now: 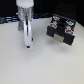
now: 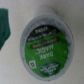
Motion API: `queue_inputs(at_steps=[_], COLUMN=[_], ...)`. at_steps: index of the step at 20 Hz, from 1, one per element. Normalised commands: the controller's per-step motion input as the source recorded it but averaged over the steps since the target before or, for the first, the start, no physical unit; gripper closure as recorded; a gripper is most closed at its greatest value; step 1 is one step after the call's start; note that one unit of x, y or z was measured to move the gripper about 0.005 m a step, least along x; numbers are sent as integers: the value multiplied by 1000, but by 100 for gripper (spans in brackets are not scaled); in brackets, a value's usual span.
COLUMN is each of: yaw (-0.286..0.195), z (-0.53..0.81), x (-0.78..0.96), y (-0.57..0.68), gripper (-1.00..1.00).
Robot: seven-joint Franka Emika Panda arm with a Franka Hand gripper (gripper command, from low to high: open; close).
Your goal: Open the kcup holder, insert the kcup into the holder, and close the kcup holder
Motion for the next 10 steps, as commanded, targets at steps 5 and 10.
queue_inputs(at_steps=[5, 10], yaw=[-138, -100], z=[31, 53], x=[133, 104], y=[95, 98], gripper=[100, 100])
